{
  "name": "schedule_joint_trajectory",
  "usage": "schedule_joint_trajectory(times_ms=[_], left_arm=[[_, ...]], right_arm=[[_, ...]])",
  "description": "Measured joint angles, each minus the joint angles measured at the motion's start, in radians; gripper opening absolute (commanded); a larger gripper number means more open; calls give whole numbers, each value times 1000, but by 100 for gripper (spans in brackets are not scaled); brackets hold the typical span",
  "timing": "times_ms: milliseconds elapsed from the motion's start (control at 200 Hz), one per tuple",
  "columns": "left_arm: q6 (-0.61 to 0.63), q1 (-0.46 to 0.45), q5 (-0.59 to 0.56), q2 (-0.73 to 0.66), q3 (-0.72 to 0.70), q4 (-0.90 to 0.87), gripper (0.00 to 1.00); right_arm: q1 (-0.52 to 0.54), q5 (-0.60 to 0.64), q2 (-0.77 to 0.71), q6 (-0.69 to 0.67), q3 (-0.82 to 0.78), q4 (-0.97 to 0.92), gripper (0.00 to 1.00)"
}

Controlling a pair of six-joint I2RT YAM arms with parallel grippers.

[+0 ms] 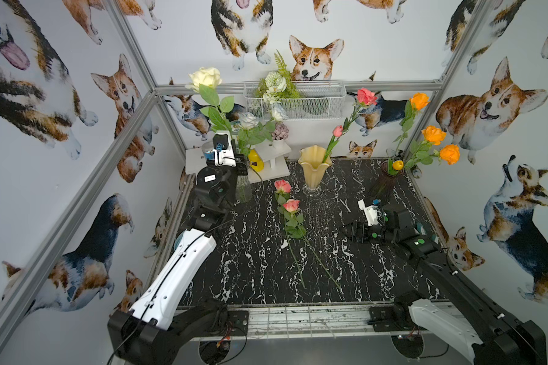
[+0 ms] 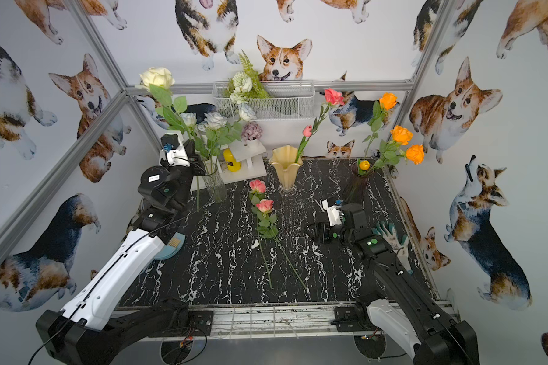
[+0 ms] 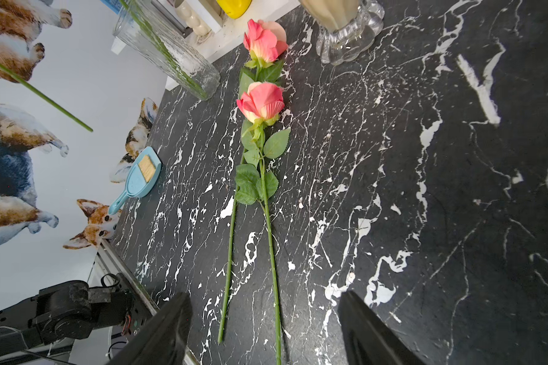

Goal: Arrange the flowers in different vases according to their variety
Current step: Insert the flower into the vase.

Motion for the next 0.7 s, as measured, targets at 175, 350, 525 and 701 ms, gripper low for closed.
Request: schedule_joint_trajectory(times_ms=[175, 350, 525, 701], left_arm=[[-47, 80, 81, 131, 112, 119, 0], [-89, 134, 130, 253, 214, 216, 0], [-99, 158, 164, 356, 303, 265, 0], [-122, 176, 176, 416, 309, 305, 0]], right_arm=[[6, 6, 2, 6, -7, 23, 78], [6, 10, 9, 10, -9, 38, 78], [6, 11, 27, 23, -11, 47, 78], [6, 14, 47, 26, -11, 71, 78]])
